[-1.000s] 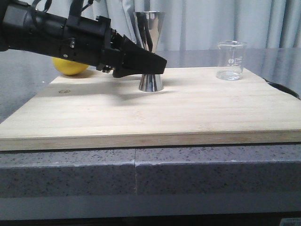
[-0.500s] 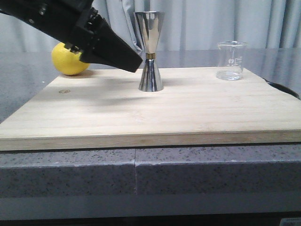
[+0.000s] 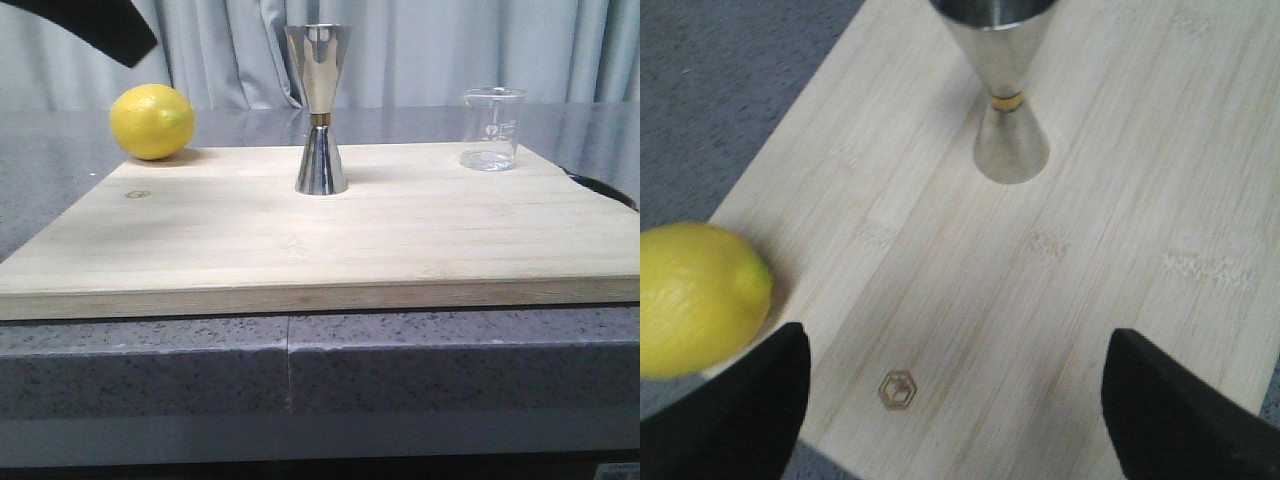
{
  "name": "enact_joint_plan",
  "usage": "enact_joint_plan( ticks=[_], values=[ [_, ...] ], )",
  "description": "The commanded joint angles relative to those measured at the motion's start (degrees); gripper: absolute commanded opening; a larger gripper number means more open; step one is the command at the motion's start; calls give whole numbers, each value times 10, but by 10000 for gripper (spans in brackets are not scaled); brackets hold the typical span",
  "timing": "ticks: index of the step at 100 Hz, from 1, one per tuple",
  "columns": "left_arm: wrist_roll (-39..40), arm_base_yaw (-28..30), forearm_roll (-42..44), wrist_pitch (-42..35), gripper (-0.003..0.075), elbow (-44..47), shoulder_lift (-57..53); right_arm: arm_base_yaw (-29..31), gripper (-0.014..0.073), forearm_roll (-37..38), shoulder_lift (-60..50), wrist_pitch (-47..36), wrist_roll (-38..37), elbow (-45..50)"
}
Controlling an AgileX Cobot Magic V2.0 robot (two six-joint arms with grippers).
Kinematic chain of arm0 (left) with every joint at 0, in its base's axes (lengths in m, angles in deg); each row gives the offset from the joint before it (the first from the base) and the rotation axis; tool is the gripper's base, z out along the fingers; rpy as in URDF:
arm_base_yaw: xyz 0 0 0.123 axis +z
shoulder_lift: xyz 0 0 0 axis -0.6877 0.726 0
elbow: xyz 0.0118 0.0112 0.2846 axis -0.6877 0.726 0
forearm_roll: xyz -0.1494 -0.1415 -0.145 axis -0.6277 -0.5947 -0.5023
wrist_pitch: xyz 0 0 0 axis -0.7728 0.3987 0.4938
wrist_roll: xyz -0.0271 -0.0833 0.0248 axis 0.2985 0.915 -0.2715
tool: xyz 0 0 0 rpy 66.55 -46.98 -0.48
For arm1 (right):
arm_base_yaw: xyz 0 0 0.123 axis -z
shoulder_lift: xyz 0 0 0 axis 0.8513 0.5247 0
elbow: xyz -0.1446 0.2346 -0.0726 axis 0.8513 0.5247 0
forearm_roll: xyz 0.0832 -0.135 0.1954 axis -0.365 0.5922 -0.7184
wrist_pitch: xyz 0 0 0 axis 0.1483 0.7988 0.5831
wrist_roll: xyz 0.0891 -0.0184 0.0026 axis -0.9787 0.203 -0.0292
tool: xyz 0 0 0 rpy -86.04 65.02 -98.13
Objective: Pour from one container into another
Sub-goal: 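Open the left gripper and pull it back from the jigger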
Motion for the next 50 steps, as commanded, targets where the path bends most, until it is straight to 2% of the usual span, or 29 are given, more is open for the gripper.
enact_joint_plan(
  ticks=[1,7,14,31,38,50],
  values=[
    [108,-4,44,-14,554,-17,-52,3,598,4,-7,-38,4,-14],
    [184,-4,88,-7,554,-17,-78,3,598,4,-7,-37,4,-14],
    [238,-4,119,19,554,-17,-105,3,598,4,-7,-37,4,-14],
    [247,-4,134,98,552,-17,-158,3,598,-15,-7,-10,0,-16],
    [297,-4,149,107,538,-17,-175,3,598,-15,-7,31,0,-29],
    [398,-4,204,108,489,-17,-202,3,598,-15,-7,169,0,-86]
  ],
)
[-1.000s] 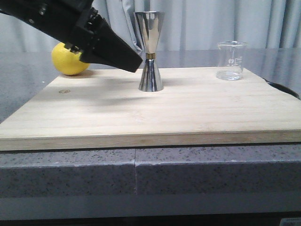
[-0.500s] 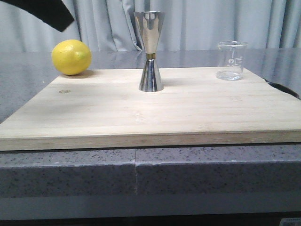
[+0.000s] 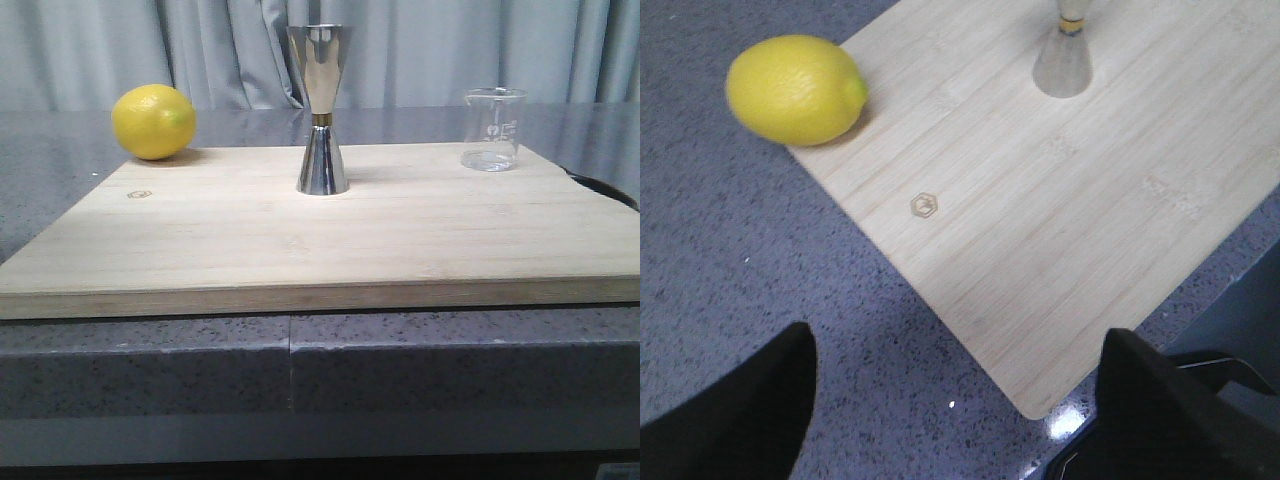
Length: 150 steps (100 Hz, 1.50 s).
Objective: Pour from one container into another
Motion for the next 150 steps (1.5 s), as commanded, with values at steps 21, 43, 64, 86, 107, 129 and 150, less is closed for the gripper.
enact_joint_plan(
  ticks=[21,43,64,86,107,129,150],
  values=[
    [267,-4,172,-37,426,12,-73,0,598,-5,-8,235,19,-128],
    [350,-4,221,-76,369,89,-136,-2,598,-82,-30,303,60,-134],
    [353,-4,215,-81,330,138,-165,-2,598,-96,-91,318,60,-134],
    [353,-4,215,-80,330,148,-157,-2,598,-95,-147,324,60,-134],
    [353,-5,215,-88,265,148,-156,-2,409,-94,-152,325,60,-126],
    [353,-5,215,-91,23,148,-156,-2,24,-94,-152,325,60,-109],
    [353,-5,215,-110,-21,148,-156,-2,-69,-94,-152,316,60,-109]
  ],
)
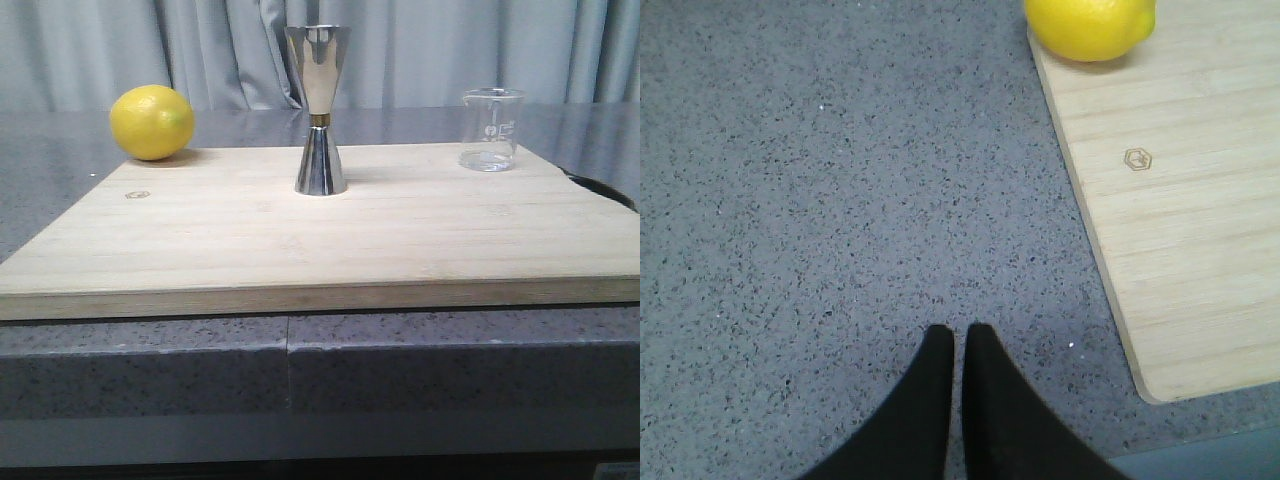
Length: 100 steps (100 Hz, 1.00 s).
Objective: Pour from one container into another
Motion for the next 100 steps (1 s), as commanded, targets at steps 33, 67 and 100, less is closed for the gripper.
enact_joint_plan(
  ticks=[33,67,100],
  values=[
    [6,-5,3,-40,-21,-14,1,1,-69,6,0,-49,6,-13],
    [6,-5,1,-40,-21,-14,1,1,-69,6,0,-49,6,-13],
    [-157,73,-130,-167,-21,69,-99,1,-69,6,0,-49,6,-13]
  ],
)
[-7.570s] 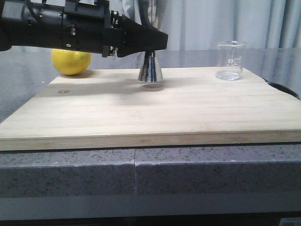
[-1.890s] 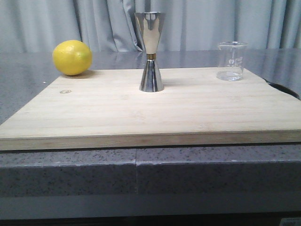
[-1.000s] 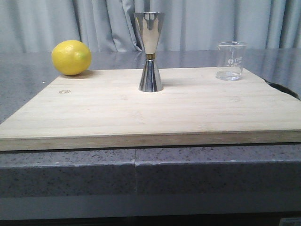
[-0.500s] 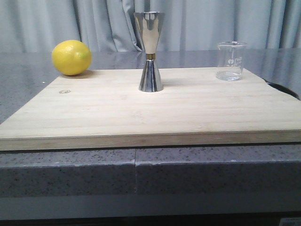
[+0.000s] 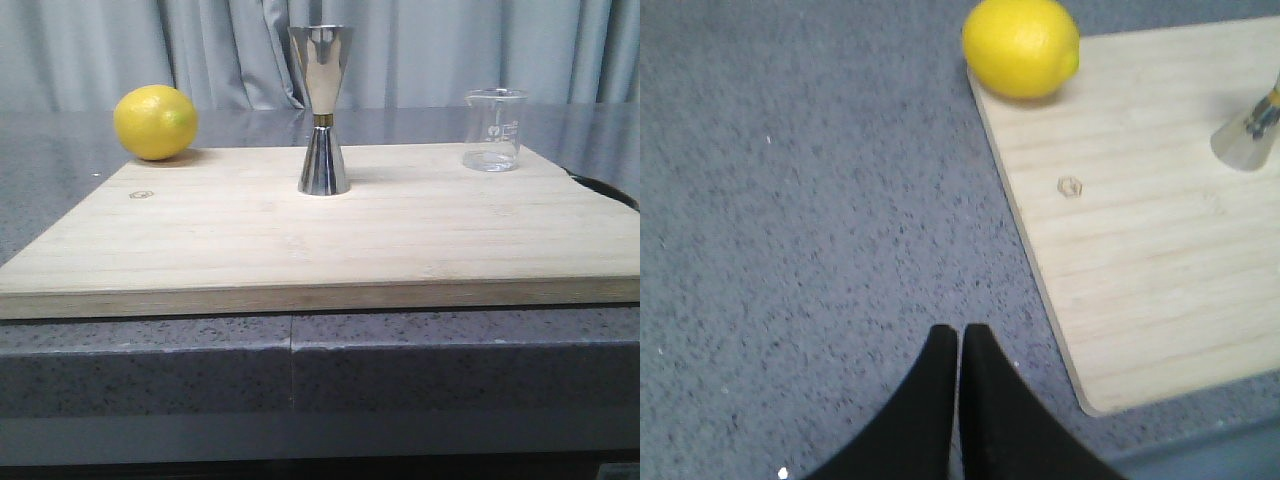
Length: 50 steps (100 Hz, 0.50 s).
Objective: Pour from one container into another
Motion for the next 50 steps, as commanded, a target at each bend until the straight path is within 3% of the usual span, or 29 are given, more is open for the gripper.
enact_joint_plan(
  ticks=[1,10,24,50],
  values=[
    [-80,41,-35,-127,-21,44,-47,1,-69,6,0,-40,6,-13],
    [-101,84,-40,-255,-21,150,-115,1,-69,6,0,-40,6,-13],
    [-101,122,-40,-384,-21,289,-215,1,-69,6,0,-40,6,-13],
    [-101,139,-41,-492,-21,463,-368,1,-69,6,0,-40,6,-13]
  ],
)
